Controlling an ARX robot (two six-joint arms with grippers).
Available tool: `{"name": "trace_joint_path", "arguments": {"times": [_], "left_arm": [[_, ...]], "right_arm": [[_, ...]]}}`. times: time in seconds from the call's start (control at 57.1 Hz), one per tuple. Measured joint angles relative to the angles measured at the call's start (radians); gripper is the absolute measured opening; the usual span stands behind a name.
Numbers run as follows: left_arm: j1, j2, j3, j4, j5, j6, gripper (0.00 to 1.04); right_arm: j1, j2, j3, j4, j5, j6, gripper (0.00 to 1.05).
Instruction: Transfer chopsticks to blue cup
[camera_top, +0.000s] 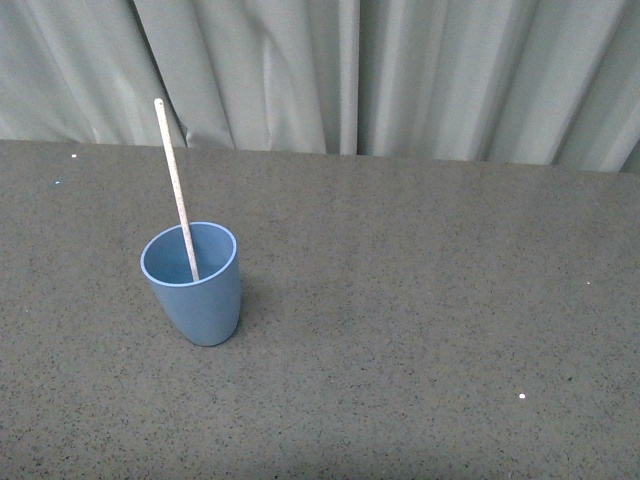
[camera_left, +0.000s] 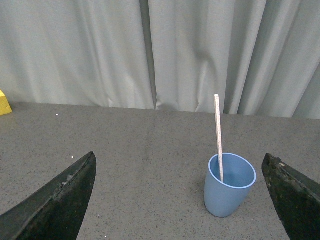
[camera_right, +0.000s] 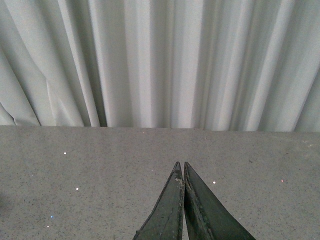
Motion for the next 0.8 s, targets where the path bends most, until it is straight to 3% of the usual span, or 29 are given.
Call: {"name": "trace_joint_path", "arguments": {"times": [0.052, 0.297, 0.647, 0.77, 0.805], "left_arm": [[0.0, 0.0, 0.0, 0.0, 0.0, 0.0, 0.98], [0.0, 0.0, 0.0, 0.0, 0.0, 0.0, 0.98], [0.0, 0.0, 0.0, 0.0, 0.0, 0.0, 0.98], [0.0, 0.0, 0.0, 0.0, 0.0, 0.0, 0.98], [0.0, 0.0, 0.0, 0.0, 0.0, 0.0, 0.98]], "right_arm": [[0.0, -0.064, 0.0, -0.072, -0.002, 0.0, 0.01], [0.0, -0.098, 0.0, -0.08, -0.002, 0.0, 0.04], [0.0, -0.098, 0.0, -0.08, -0.002, 0.0, 0.79], [0.0, -0.098, 0.0, -0.08, -0.002, 0.001, 0.97], [0.0, -0.098, 0.0, -0.08, -0.002, 0.002, 0.96]]}}
